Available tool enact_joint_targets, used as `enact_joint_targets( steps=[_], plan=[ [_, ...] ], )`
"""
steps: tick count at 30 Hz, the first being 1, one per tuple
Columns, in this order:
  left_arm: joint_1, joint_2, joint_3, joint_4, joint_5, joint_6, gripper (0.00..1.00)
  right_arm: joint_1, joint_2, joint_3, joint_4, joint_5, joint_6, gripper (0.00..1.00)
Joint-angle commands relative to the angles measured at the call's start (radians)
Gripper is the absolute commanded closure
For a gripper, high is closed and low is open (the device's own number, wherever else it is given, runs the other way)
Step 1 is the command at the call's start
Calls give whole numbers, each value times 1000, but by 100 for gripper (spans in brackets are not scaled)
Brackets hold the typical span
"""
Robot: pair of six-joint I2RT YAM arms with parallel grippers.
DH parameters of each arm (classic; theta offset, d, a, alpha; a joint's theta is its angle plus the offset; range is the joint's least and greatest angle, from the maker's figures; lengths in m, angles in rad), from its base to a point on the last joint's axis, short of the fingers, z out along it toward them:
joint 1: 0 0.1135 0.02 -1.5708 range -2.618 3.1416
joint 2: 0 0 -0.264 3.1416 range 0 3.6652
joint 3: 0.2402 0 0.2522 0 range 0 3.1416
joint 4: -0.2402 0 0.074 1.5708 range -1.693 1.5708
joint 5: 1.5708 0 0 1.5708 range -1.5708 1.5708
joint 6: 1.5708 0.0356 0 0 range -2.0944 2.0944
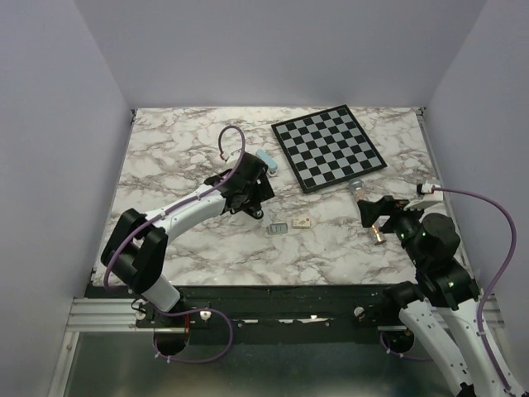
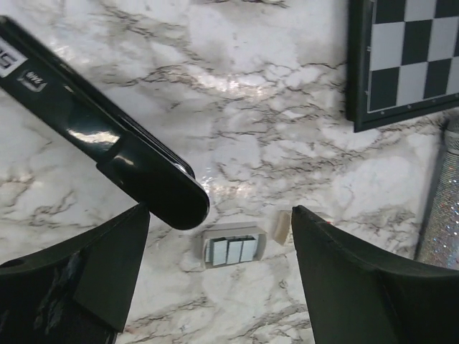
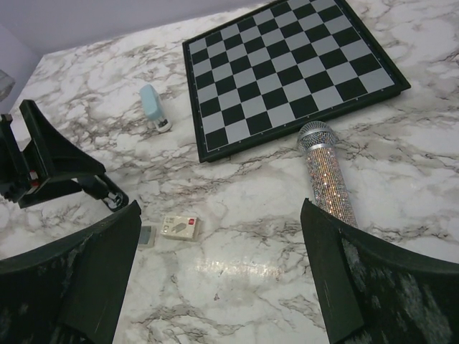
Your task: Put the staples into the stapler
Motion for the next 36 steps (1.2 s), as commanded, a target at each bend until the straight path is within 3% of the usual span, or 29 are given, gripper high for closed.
enact_joint_targets(
  steps=[1,8,13,15,16,20,24,30,36],
  plan=[
    [-15,54,52,133,108,79,11,7,24,-6,13,-21,-19,0],
    [-17,49,143,167,125,330,7,7,44,2,16,-65,-28,0],
    [-15,-2,202,123,154,871,4,7,33,-3,35,-108,-41,0],
    [-15,-5,195,86,171,1002,4,7,29,-4,41,-113,-45,0],
    [-15,-1,196,66,197,1178,7,7,26,-6,45,-115,-47,0],
    [-14,59,183,-44,275,1450,7,7,21,-10,56,-159,-57,0],
    [-15,107,213,-130,342,1573,6,7,19,-10,58,-180,-67,0],
    [-15,202,290,-219,333,1695,7,7,24,-12,72,-217,-79,0],
    [5,301,357,-233,328,1717,18,7,27,-15,72,-230,-85,0]
  ],
)
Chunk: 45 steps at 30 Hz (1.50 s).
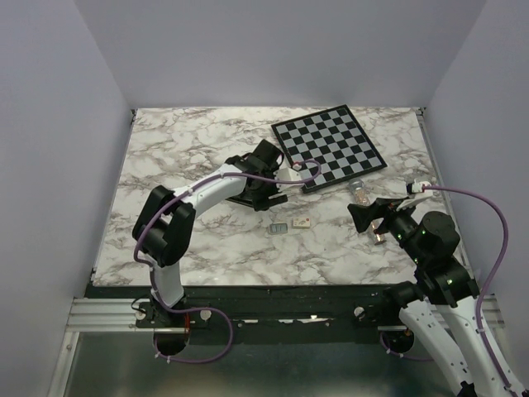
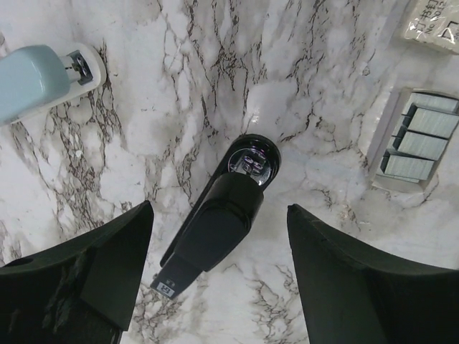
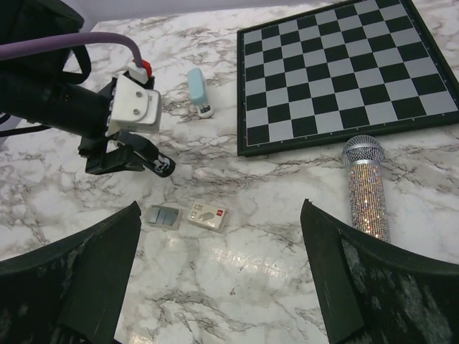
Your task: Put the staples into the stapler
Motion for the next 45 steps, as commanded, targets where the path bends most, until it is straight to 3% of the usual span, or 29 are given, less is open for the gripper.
enact_joint_targets(
  steps=[1,9,12,17,25,31,37,45],
  plan=[
    [17,55,61,-43,34,71,22,7,1,-15,27,-37,-20,0],
    [43,137,139,-111,77,84,41,7,15,-13,27,-41,-24,0],
    [46,154,145,-118,97,85,42,5,18,-13,27,-44,-26,0],
    [52,173,156,-122,117,81,57,7,20,-16,28,-54,-28,0],
    [66,107,150,-112,196,65,100,7,69,-6,34,-90,-21,0],
    [91,-28,107,-48,287,-19,100,7,179,23,62,-182,-3,0],
    [97,-207,-5,144,344,-230,100,7,357,53,178,-329,41,0],
    [85,-479,-243,495,333,-550,100,33,593,154,307,-351,133,1]
  ],
)
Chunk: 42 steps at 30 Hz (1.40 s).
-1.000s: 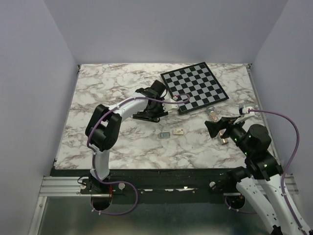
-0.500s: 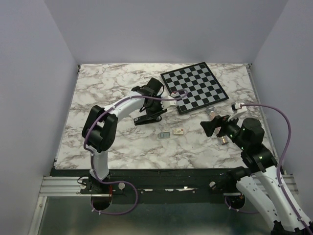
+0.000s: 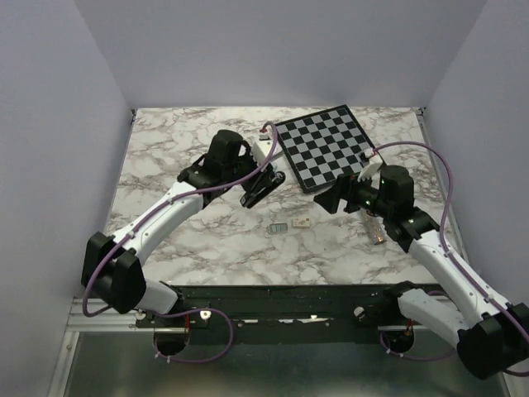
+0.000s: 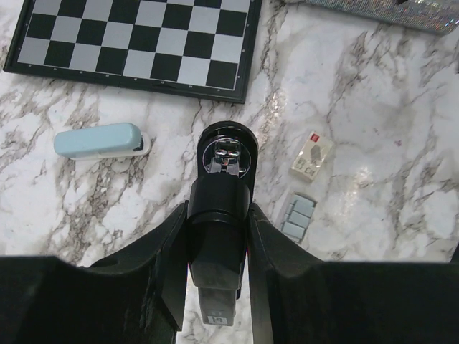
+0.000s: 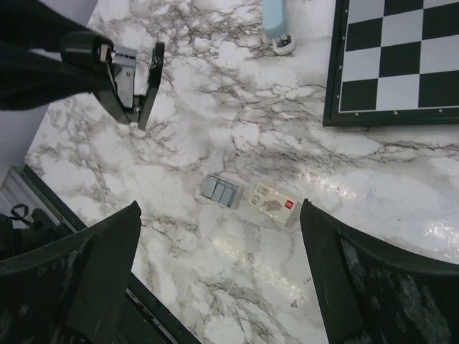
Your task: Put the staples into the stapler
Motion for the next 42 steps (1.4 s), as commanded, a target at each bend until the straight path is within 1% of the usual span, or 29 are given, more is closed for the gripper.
enact_joint_targets(
  steps=[1,2,5,9,13,14,18,19,20,30,33,35,36,38,39,41,42],
  plan=[
    [-11,-143,-136,273,14,-221,100,37,96,100,116,-23,64,2],
    [-14,-182,-157,297,-5,-247,100,63,139,129,121,-10,67,4],
    [-27,-229,-203,353,-24,-273,100,120,199,176,128,59,91,5],
    [-42,-256,-241,423,-35,-293,100,161,303,249,153,76,133,11],
    [-51,-260,-258,435,-50,-293,100,190,365,289,165,103,154,18],
    [-54,-265,-258,435,-52,-293,100,196,374,292,168,103,157,21],
    [-62,-282,-264,445,-55,-293,100,212,412,301,168,111,167,28],
    [-63,-285,-267,446,-55,-293,100,215,418,303,196,112,167,30],
    [-65,-288,-267,448,-55,-293,100,218,432,301,198,114,168,34],
    [-91,-283,-272,452,-32,-293,100,232,458,277,259,152,206,43],
    [-99,-285,-278,463,-29,-293,100,232,471,275,271,135,219,49],
    [-102,-292,-284,469,-32,-293,100,232,478,272,276,122,234,56],
    [-102,-295,-286,472,-36,-293,100,232,478,268,277,123,242,66],
    [-102,-311,-298,480,-59,-290,100,232,469,251,280,137,268,78],
    [-102,-317,-302,491,-62,-289,100,230,461,242,282,140,278,86],
    [-102,-332,-313,497,-91,-287,100,223,432,222,283,148,301,94],
    [-102,-338,-318,506,-102,-287,100,216,423,216,283,148,314,99]
  ],
)
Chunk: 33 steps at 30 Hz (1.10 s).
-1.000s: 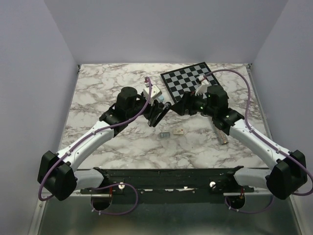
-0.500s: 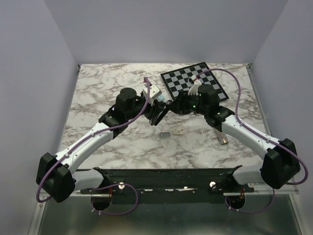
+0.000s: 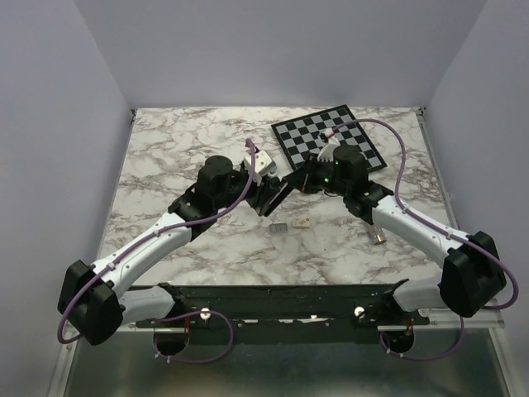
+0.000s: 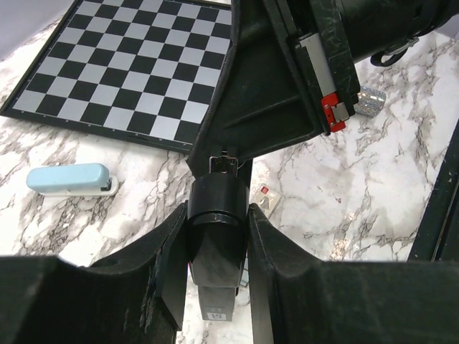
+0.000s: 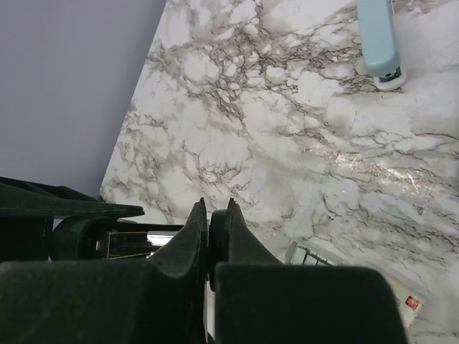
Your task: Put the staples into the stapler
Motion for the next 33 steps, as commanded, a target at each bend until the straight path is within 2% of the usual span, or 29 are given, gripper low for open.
enact_joint_targets(
  steps=[1,7,14,21,25,33],
  plan=[
    [-3,-76,-15,123,-53,-2,100,-19,-50,-48,27,28,70,99],
    [-3,-140,-72,184,-191,-7,100,-156,-142,-124,134,-112,227,99],
    [0,-280,-216,296,-424,-189,100,-275,-199,-134,275,-274,361,99],
    [3,-433,-430,415,-641,-418,100,-299,-251,-170,418,-365,499,99],
    [5,-461,-539,489,-689,-554,100,-300,-274,-212,505,-393,576,99],
    [5,-391,-627,600,-676,-752,100,-299,-303,-298,643,-404,671,99]
  ],
)
